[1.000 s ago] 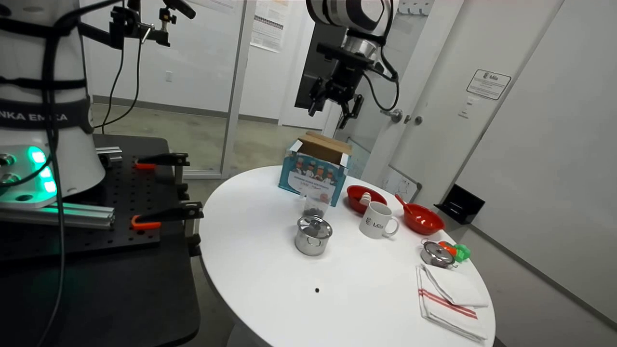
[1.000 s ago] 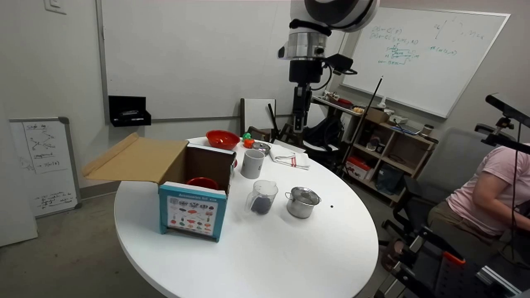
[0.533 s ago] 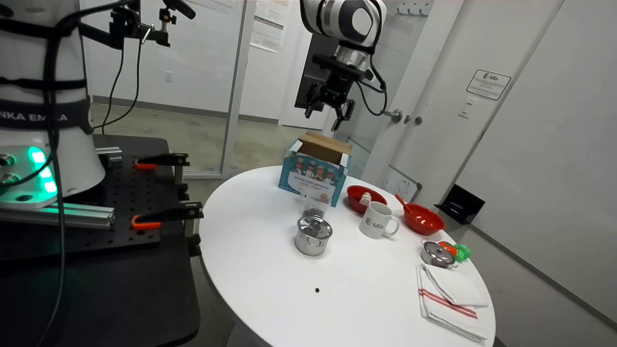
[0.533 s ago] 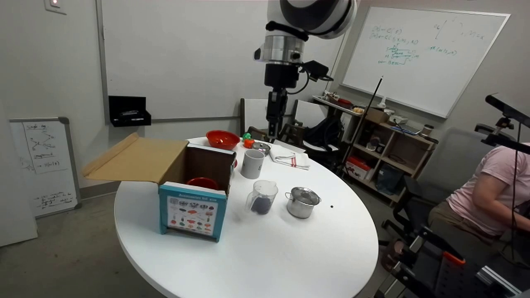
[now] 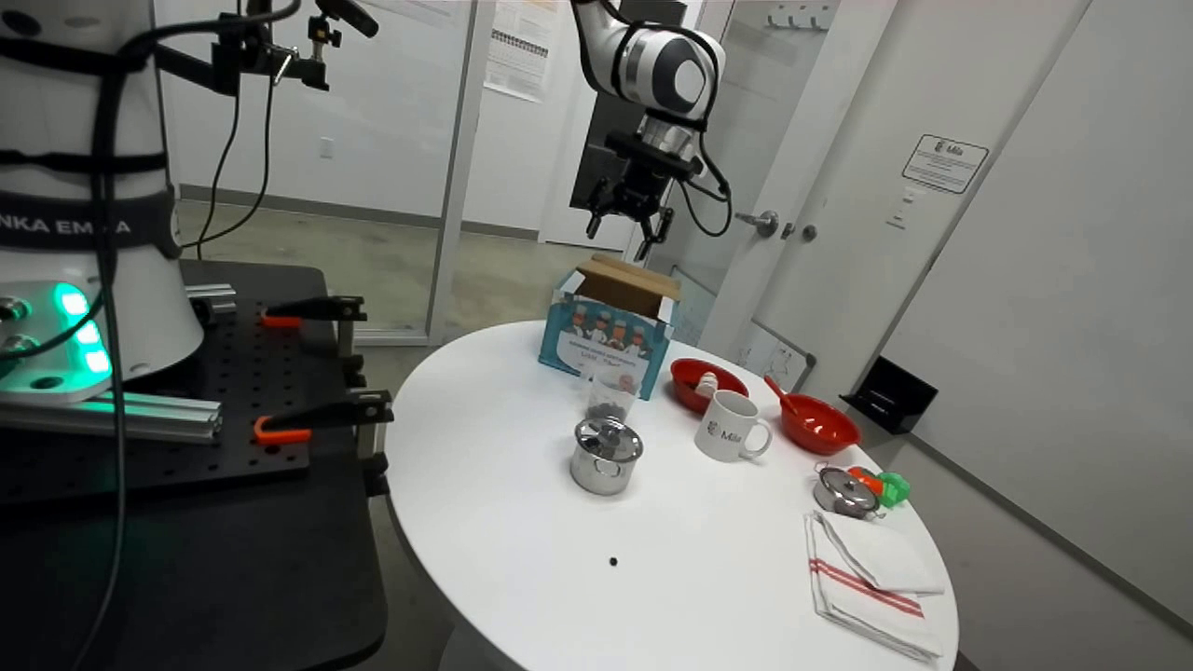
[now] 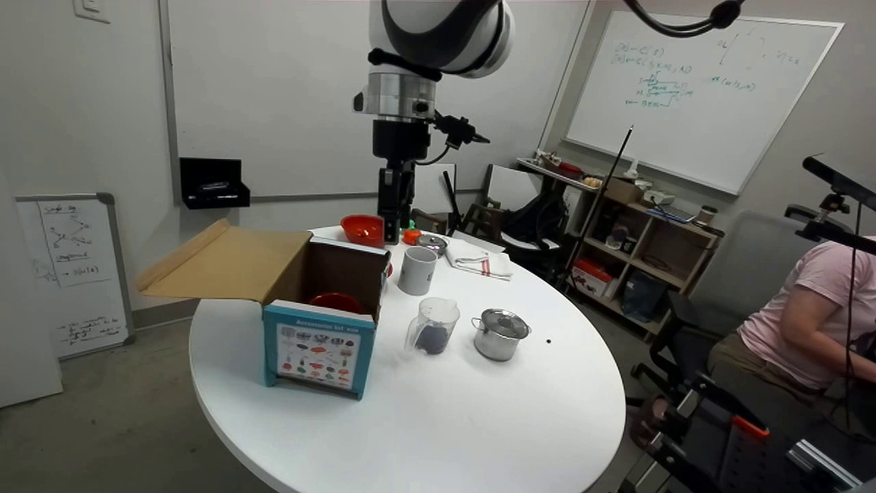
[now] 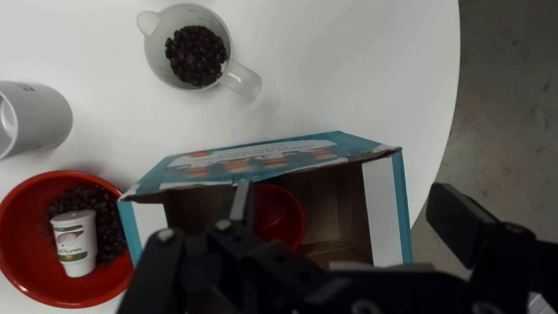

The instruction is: Pick up the orange cup from the box and put it on the table.

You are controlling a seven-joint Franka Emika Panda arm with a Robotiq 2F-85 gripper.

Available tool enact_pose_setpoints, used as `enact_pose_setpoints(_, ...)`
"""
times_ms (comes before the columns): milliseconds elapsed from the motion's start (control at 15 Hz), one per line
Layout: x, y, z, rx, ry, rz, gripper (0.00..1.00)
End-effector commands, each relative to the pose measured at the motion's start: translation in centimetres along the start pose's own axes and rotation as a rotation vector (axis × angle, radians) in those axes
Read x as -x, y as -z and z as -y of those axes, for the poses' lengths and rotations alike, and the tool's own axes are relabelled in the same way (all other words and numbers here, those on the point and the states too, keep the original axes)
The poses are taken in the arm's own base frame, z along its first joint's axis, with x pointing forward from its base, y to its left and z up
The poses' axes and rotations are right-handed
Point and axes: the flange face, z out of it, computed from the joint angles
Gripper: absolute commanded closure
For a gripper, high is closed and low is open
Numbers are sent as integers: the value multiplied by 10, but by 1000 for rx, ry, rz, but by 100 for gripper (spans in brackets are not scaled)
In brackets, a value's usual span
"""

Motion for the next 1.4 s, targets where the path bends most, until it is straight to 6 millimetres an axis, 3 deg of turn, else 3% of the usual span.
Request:
enact_pose_setpoints(0,-43,-20,-3,-10,60,52,0)
enact_pose_setpoints(267,-74,-22,8,-31,92,59,0)
enact_pose_setpoints(333,-56,-29,10,-28,65,54,0)
enact_pose_setpoints(533,-70,-26,13,-29,73,50,0)
enact_pose_setpoints(733,-48,-34,-4,-51,-63,10,0)
enact_pose_setpoints(1133,-36,-59,-27,-80,-318,-225,0)
enact_pose_setpoints(1333,-35,-74,-28,-74,-333,-257,0)
